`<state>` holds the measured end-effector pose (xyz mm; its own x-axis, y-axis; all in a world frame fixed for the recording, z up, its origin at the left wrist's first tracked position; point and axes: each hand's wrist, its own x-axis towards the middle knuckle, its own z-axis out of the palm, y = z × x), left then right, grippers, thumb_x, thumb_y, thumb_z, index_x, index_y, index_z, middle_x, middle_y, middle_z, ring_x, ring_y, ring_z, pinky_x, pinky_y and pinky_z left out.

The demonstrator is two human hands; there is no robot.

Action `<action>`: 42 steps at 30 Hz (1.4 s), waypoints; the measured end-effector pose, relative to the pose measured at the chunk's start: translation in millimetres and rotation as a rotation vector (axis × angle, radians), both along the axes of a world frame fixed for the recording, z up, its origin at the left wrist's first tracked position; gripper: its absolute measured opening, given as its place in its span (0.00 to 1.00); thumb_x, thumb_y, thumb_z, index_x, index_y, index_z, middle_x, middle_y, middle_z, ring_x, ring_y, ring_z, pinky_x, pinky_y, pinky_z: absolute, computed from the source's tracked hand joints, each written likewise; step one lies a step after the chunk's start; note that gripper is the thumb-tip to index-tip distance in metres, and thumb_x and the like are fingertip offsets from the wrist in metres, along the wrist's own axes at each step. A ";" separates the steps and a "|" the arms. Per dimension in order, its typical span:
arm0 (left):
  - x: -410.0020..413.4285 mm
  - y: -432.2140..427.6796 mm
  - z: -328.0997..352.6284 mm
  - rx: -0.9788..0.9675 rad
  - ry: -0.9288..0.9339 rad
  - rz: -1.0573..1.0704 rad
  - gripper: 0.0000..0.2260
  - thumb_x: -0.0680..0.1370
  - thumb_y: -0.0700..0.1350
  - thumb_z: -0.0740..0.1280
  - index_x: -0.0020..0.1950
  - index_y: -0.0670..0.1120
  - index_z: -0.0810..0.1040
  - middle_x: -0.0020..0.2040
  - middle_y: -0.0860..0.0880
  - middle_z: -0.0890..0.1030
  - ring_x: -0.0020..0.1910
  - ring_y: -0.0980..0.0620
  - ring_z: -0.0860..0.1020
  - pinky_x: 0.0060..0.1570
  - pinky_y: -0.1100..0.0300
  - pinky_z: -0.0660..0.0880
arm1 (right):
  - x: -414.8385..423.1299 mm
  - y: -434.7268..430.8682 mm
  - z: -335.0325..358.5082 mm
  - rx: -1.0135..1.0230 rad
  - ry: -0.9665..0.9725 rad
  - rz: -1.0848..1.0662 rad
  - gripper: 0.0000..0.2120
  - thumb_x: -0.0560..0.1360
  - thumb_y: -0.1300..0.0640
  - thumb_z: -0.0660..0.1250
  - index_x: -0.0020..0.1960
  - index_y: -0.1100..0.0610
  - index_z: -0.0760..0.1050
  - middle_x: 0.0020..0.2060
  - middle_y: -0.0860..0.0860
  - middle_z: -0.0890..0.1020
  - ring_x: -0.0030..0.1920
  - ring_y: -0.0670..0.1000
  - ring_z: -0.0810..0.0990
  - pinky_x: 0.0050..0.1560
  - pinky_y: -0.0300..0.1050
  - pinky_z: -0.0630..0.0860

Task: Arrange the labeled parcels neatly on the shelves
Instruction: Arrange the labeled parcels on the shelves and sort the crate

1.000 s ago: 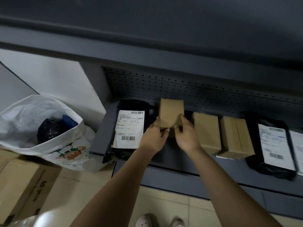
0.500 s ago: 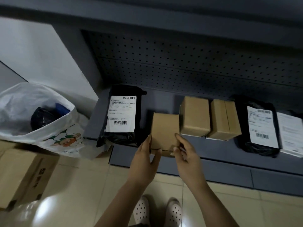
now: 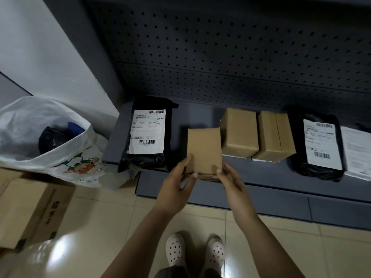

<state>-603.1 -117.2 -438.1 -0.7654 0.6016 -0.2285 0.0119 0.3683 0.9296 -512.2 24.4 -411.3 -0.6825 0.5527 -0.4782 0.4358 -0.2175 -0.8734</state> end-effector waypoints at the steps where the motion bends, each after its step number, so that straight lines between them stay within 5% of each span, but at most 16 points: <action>1: 0.2 0.8 1.3 0.003 -0.028 0.013 0.27 0.77 0.61 0.62 0.75 0.55 0.63 0.67 0.54 0.75 0.63 0.62 0.75 0.60 0.67 0.72 | 2.3 1.1 -0.6 0.000 0.014 -0.015 0.15 0.72 0.41 0.67 0.58 0.33 0.73 0.58 0.35 0.78 0.57 0.33 0.75 0.60 0.36 0.71; 4: 1.1 6.5 5.4 0.001 -0.082 0.066 0.27 0.73 0.60 0.68 0.68 0.54 0.65 0.59 0.56 0.79 0.57 0.62 0.78 0.53 0.64 0.77 | 7.2 0.7 -1.0 0.118 0.062 -0.022 0.15 0.77 0.50 0.66 0.63 0.37 0.76 0.65 0.44 0.76 0.63 0.42 0.75 0.66 0.46 0.72; 7: 1.0 15.0 7.0 -0.043 -0.146 0.110 0.24 0.69 0.63 0.71 0.57 0.54 0.68 0.52 0.57 0.79 0.51 0.63 0.78 0.48 0.68 0.76 | 4.1 2.3 1.5 0.239 0.112 -0.069 0.17 0.78 0.61 0.67 0.63 0.45 0.77 0.62 0.48 0.76 0.57 0.38 0.77 0.58 0.35 0.76; 12: 4.1 19.9 4.6 -0.062 -0.054 0.096 0.31 0.71 0.70 0.64 0.69 0.54 0.70 0.61 0.55 0.74 0.58 0.61 0.74 0.60 0.61 0.73 | -2.5 11.5 3.1 0.197 0.146 -0.116 0.15 0.77 0.65 0.66 0.63 0.56 0.75 0.55 0.46 0.79 0.51 0.30 0.77 0.50 0.26 0.73; 15: 7.0 23.7 10.8 0.013 0.023 0.102 0.25 0.79 0.60 0.62 0.74 0.53 0.65 0.68 0.56 0.72 0.66 0.62 0.69 0.63 0.67 0.69 | -2.8 13.2 -3.6 0.149 0.137 -0.105 0.15 0.77 0.64 0.67 0.62 0.55 0.75 0.55 0.47 0.81 0.52 0.35 0.79 0.51 0.28 0.74; 18: 6.9 27.3 16.7 0.069 0.036 0.070 0.25 0.80 0.50 0.61 0.76 0.55 0.61 0.69 0.58 0.71 0.70 0.58 0.68 0.67 0.55 0.70 | -5.2 13.8 -6.9 0.115 0.126 -0.110 0.15 0.77 0.60 0.68 0.64 0.53 0.76 0.55 0.45 0.82 0.52 0.35 0.80 0.50 0.28 0.74; 21: 5.5 29.7 14.1 0.053 0.005 0.054 0.27 0.79 0.52 0.63 0.77 0.55 0.59 0.69 0.57 0.70 0.69 0.61 0.67 0.68 0.51 0.69 | -6.9 12.8 -5.9 0.110 0.149 -0.095 0.13 0.78 0.61 0.66 0.61 0.49 0.77 0.53 0.41 0.83 0.53 0.36 0.80 0.50 0.28 0.74; 24: 6.0 29.8 14.4 0.101 -0.044 0.060 0.32 0.76 0.55 0.69 0.77 0.54 0.59 0.68 0.57 0.71 0.66 0.59 0.72 0.64 0.57 0.72 | -3.3 10.4 -3.6 0.145 0.158 -0.058 0.14 0.78 0.59 0.66 0.59 0.44 0.77 0.54 0.38 0.82 0.57 0.36 0.78 0.54 0.29 0.73; 27: 4.5 31.5 18.1 0.143 -0.089 0.070 0.29 0.77 0.44 0.70 0.75 0.51 0.61 0.67 0.56 0.73 0.63 0.61 0.75 0.56 0.68 0.73 | -0.6 11.0 -2.5 0.149 0.167 -0.085 0.13 0.78 0.57 0.66 0.61 0.46 0.77 0.55 0.39 0.82 0.57 0.35 0.78 0.53 0.28 0.73; 35: -11.0 25.7 13.9 0.065 0.042 0.089 0.21 0.80 0.39 0.65 0.72 0.46 0.66 0.66 0.54 0.74 0.63 0.60 0.75 0.59 0.65 0.74 | -14.4 22.5 -22.7 -0.080 0.001 -0.106 0.11 0.82 0.51 0.60 0.61 0.45 0.77 0.56 0.45 0.82 0.61 0.46 0.78 0.69 0.51 0.71; 40: -10.3 19.5 19.4 0.059 0.038 0.144 0.09 0.80 0.50 0.64 0.59 0.51 0.75 0.55 0.52 0.80 0.54 0.54 0.79 0.52 0.58 0.76 | -18.0 21.1 -5.5 -0.047 0.083 -0.078 0.14 0.78 0.57 0.67 0.64 0.51 0.75 0.55 0.45 0.82 0.54 0.38 0.81 0.54 0.33 0.76; 42: -5.1 18.7 23.6 0.076 -0.022 0.128 0.13 0.79 0.55 0.65 0.60 0.51 0.76 0.54 0.53 0.81 0.54 0.53 0.79 0.54 0.56 0.76 | -13.8 17.0 -1.0 0.043 0.120 -0.068 0.16 0.77 0.62 0.68 0.63 0.52 0.74 0.51 0.42 0.81 0.49 0.33 0.80 0.47 0.28 0.75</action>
<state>-608.1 -98.5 -414.5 -0.8325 0.5154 -0.2031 -0.0511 0.2936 0.9546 -526.0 41.4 -412.3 -0.6937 0.6176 -0.3706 0.3137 -0.2040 -0.9273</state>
